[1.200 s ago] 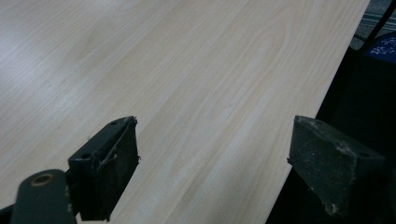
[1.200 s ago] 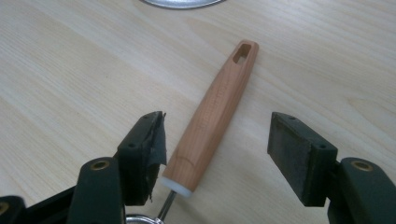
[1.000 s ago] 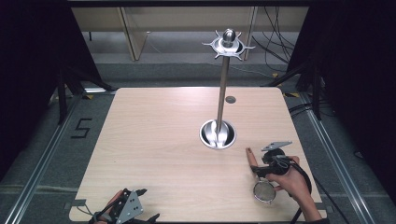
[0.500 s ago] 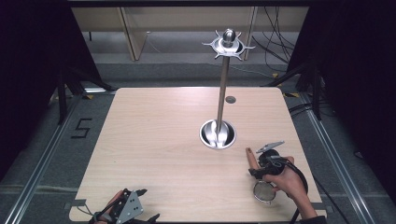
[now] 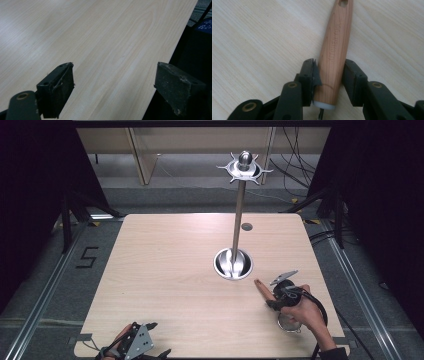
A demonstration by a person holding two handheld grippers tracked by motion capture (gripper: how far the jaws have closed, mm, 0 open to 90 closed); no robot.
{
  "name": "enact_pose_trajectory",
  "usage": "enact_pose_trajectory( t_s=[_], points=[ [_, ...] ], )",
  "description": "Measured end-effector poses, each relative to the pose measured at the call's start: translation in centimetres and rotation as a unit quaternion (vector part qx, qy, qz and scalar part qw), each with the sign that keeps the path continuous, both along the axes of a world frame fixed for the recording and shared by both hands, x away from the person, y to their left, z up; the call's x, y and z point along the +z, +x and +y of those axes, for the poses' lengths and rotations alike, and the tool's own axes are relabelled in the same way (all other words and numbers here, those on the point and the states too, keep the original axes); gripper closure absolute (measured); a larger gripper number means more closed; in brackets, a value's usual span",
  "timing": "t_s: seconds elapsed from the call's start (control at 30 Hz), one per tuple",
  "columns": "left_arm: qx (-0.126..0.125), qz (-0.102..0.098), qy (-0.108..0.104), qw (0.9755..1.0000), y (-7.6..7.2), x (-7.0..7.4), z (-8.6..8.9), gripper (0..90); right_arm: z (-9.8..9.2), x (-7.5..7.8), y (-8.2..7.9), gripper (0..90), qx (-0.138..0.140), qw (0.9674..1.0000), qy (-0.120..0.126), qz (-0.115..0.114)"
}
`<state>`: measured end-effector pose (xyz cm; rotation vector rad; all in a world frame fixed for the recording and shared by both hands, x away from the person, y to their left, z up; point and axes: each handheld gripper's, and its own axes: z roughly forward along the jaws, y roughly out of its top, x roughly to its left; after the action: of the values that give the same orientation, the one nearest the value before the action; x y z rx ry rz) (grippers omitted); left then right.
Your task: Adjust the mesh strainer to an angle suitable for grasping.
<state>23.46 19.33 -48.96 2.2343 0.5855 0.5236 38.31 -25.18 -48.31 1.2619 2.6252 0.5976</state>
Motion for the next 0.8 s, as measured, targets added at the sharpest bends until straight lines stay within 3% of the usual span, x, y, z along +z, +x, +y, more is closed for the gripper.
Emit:
enact_pose_trajectory(
  t_s=[0.1,0.17,0.27,0.33,0.53,0.6,0.8],
  points=[
    [0.001,0.007,-0.006,1.0,0.0,0.0,-0.1,15.1,0.2,0.1,0.0,66.8,0.007,1.0,-0.005,0.001],
    [-0.002,0.005,0.003,1.0,0.0,0.1,0.0,15.1,0.4,0.0,0.0,68.4,0.004,1.0,-0.007,0.003],
    [0.003,0.004,-0.01,0.9999,-0.1,0.0,-0.1,15.2,0.4,0.0,0.0,68.9,0.005,1.0,-0.007,0.0],
    [0.002,0.001,-0.004,1.0,0.0,0.0,0.0,15.2,0.3,0.1,0.0,69.0,0.011,0.9999,-0.007,-0.005],
    [0.004,0.003,-0.007,1.0,-0.1,0.0,-0.1,15.1,-0.2,0.4,-0.1,69.0,0.006,0.9997,0.006,-0.025],
    [0.0,0.002,0.0,1.0,0.0,0.0,0.0,15.1,-0.2,0.5,-0.1,69.0,0.003,0.9997,0.01,-0.021],
    [-0.001,0.0,0.005,1.0,0.0,0.1,0.1,15.1,-0.8,1.2,-0.2,69.1,0.004,0.9982,0.041,-0.043]
  ],
)
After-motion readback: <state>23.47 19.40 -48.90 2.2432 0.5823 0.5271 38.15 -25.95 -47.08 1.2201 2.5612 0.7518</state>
